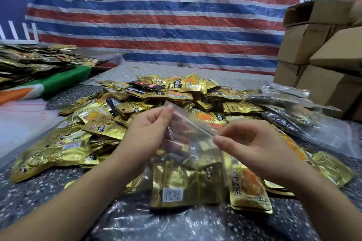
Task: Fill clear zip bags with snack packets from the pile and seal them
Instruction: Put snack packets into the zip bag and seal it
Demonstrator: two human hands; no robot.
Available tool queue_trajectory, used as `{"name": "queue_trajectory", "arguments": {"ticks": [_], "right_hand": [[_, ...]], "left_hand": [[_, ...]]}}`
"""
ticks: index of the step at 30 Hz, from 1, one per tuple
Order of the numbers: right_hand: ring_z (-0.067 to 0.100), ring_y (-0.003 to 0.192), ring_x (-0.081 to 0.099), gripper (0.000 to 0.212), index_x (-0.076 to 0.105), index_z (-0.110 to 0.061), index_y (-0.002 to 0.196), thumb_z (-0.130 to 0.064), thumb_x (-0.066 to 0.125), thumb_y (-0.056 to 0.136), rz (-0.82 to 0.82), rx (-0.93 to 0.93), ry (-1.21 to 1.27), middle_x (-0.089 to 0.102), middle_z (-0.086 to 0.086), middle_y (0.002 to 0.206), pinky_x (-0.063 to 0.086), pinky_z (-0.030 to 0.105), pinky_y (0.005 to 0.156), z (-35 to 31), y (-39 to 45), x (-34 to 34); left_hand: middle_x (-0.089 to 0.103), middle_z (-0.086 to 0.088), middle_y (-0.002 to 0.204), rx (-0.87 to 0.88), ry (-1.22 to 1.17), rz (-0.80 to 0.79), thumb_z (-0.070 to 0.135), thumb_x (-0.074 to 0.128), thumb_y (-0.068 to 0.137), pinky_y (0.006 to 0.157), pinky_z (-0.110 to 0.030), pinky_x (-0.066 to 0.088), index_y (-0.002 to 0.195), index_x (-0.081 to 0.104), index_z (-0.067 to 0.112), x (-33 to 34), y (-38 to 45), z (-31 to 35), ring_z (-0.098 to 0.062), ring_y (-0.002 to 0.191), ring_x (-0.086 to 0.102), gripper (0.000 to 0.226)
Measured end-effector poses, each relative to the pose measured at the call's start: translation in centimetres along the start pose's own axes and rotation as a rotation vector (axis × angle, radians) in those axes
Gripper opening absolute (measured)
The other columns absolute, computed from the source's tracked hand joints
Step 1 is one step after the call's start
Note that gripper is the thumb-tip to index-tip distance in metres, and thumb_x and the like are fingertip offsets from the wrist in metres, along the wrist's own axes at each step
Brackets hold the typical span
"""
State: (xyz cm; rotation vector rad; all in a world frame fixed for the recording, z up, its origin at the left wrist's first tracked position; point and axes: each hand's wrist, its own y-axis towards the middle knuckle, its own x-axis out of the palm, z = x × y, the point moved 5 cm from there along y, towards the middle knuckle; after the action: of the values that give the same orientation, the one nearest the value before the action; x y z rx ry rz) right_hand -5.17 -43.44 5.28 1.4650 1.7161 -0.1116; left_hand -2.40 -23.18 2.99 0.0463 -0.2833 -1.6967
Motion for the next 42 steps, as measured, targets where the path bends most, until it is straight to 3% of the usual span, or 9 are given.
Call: {"name": "queue_trajectory", "arguments": {"ticks": [5,7,10,17,25,29,33,37,42], "right_hand": [[0.019,0.082,0.074,0.041,0.062,-0.036,0.104,-0.043,0.085,0.07,0.228,0.071,0.386,0.07,-0.008,0.099,0.059,0.029,0.07,1.3,0.5,-0.9],[0.021,0.09,0.074,0.065,0.06,-0.033,0.116,-0.053,0.085,0.061,0.109,0.219,0.545,0.073,-0.007,0.103,0.059,0.036,0.082,2.0,0.6,0.0],[0.023,0.094,0.073,0.037,0.075,-0.018,0.102,-0.043,0.08,0.075,-0.188,0.318,0.506,0.076,0.007,0.098,0.057,0.039,0.092,2.0,0.1,2.1],[0.021,0.058,0.067,0.019,0.076,-0.01,0.079,-0.026,0.066,0.08,-0.166,0.272,0.675,0.071,0.015,0.074,0.052,0.024,0.05,1.3,0.1,1.6],[0.02,0.074,0.071,0.023,0.078,-0.015,0.086,-0.035,0.07,0.078,-0.14,0.296,0.514,0.075,0.013,0.082,0.054,0.023,0.061,3.1,0.2,1.2],[0.027,0.076,0.073,0.077,0.079,-0.011,0.081,-0.074,0.034,0.081,-0.108,0.416,0.761,0.074,0.017,0.081,0.056,0.026,0.061,3.4,0.5,1.0],[0.025,0.067,0.071,0.075,0.075,-0.007,0.073,-0.059,0.027,0.099,0.174,0.499,0.927,0.072,0.017,0.078,0.058,0.031,0.055,5.6,1.0,-0.5],[0.014,0.068,0.071,0.029,0.07,-0.009,0.084,-0.025,0.052,0.102,0.375,0.426,0.469,0.074,0.002,0.071,0.055,0.033,0.071,7.1,2.1,-2.9],[0.001,0.085,0.064,0.008,0.069,-0.032,0.09,-0.03,0.064,0.095,0.143,0.259,-0.162,0.07,-0.015,0.086,0.045,0.019,0.069,5.0,5.8,-2.8]], "left_hand": [[0.075,-0.006,0.079,0.005,-0.159,0.032,0.041,0.054,0.084,0.052,-0.03,0.056,0.075,0.078,0.024,-0.4,0.1,0.3,-0.018,0.062,0.071,0.03],[0.076,-0.006,0.081,0.015,-0.18,0.037,0.042,0.053,0.085,0.054,-0.03,0.057,0.076,0.078,0.025,-0.3,0.2,0.3,-0.017,0.061,0.071,0.031],[0.076,-0.008,0.082,0.033,-0.209,0.073,0.041,0.051,0.088,0.053,-0.03,0.058,0.078,0.078,0.023,-0.4,0.2,0.4,-0.017,0.06,0.071,0.033],[0.076,-0.013,0.087,0.019,-0.286,0.096,0.04,0.05,0.086,0.053,-0.034,0.06,0.074,0.077,0.02,-0.8,0.5,0.6,-0.023,0.065,0.073,0.036],[0.076,-0.014,0.086,-0.001,-0.099,0.039,0.039,0.056,0.083,0.056,-0.034,0.06,0.076,0.078,0.015,-0.8,0.6,0.0,-0.023,0.064,0.071,0.033],[0.075,-0.015,0.079,0.001,-0.05,0.019,0.036,0.061,0.08,0.056,-0.034,0.061,0.074,0.078,0.015,-0.7,0.6,-0.2,-0.02,0.062,0.07,0.027],[0.075,-0.016,0.081,0.011,-0.013,0.0,0.031,0.064,0.076,0.053,-0.031,0.06,0.073,0.075,0.011,-0.4,0.5,-0.3,-0.02,0.062,0.071,0.024],[0.072,-0.015,0.074,0.012,0.004,-0.032,0.03,0.064,0.075,0.053,-0.029,0.058,0.079,0.072,0.005,-0.1,0.1,-0.4,-0.021,0.06,0.07,0.027],[0.075,-0.011,0.08,-0.003,0.051,-0.104,0.029,0.064,0.079,0.053,-0.027,0.057,0.08,0.072,0.004,0.2,0.0,-0.3,-0.021,0.063,0.071,0.027]]}}
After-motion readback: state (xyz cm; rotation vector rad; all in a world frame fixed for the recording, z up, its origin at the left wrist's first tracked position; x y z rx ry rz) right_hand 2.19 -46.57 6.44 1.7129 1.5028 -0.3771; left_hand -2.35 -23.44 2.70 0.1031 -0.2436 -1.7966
